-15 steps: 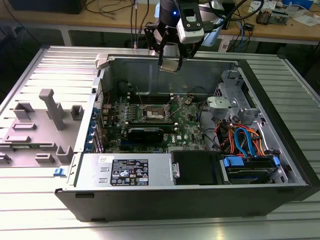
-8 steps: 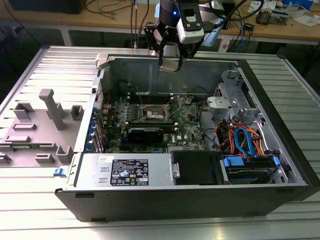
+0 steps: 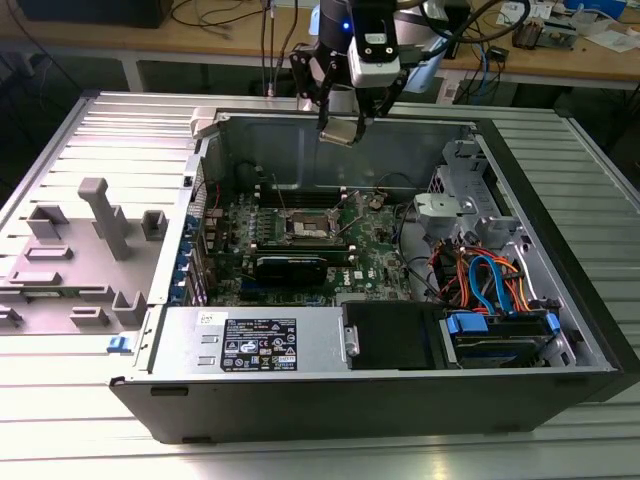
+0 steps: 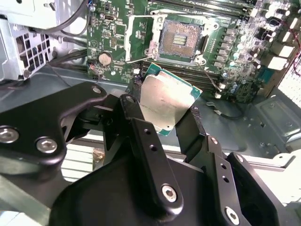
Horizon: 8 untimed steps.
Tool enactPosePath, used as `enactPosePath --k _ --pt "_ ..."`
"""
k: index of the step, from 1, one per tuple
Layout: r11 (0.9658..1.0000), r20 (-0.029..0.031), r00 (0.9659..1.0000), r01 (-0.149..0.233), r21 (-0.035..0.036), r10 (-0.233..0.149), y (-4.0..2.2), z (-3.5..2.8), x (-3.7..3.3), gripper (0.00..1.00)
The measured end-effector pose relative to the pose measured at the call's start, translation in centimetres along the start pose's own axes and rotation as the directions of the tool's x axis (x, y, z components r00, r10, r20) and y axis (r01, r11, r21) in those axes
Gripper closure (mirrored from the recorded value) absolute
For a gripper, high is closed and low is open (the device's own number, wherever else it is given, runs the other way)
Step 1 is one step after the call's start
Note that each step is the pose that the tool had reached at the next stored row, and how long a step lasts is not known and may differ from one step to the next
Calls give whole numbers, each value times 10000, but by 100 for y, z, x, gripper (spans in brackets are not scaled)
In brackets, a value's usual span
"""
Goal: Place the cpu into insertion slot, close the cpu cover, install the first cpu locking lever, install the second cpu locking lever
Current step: 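Place the cpu into insertion slot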
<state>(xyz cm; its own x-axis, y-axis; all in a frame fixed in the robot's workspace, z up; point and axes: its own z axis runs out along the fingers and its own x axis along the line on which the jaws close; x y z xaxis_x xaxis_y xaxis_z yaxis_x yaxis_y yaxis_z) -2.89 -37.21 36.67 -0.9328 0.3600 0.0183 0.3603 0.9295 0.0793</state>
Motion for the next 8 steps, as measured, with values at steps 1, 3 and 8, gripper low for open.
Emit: enactPosePath --k 1,3,8 --pt "9998 15 9998 -188 -4 188 0 0 0 46" --pt "9992 32 9992 -402 -9 402 0 1 0 46" --pt "9938 87 9938 -1112 -24 1112 0 1 0 46"
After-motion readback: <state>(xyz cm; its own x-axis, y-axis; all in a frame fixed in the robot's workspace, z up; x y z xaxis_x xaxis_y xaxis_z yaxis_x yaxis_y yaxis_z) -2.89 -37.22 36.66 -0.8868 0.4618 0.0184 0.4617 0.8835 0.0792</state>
